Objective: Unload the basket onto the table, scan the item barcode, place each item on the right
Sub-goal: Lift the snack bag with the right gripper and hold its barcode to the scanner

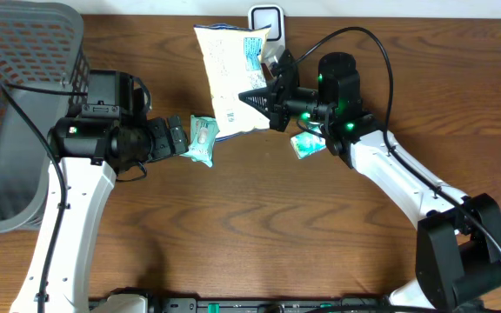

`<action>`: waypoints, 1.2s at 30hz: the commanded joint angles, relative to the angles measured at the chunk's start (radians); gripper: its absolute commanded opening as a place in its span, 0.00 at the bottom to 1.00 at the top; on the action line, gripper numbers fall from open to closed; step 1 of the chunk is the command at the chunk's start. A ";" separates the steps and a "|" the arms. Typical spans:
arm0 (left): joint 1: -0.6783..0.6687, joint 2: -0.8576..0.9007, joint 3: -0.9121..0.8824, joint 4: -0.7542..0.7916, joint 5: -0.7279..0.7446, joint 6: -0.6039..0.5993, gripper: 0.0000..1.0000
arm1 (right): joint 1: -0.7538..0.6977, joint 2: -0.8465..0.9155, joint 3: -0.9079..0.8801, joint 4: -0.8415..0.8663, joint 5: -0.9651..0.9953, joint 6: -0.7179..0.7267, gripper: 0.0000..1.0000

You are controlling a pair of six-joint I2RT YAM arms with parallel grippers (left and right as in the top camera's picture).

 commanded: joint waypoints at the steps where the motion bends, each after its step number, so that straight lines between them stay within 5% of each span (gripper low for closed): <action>1: 0.005 0.001 0.003 -0.002 -0.006 0.010 0.98 | -0.004 -0.029 0.007 0.003 0.007 -0.010 0.01; 16: 0.005 0.001 0.003 -0.002 -0.006 0.010 0.98 | -0.004 -0.029 0.007 -0.008 0.014 -0.010 0.01; 36: 0.005 0.001 0.003 -0.002 -0.006 0.010 0.98 | -0.011 -0.029 0.007 -0.123 0.360 0.069 0.01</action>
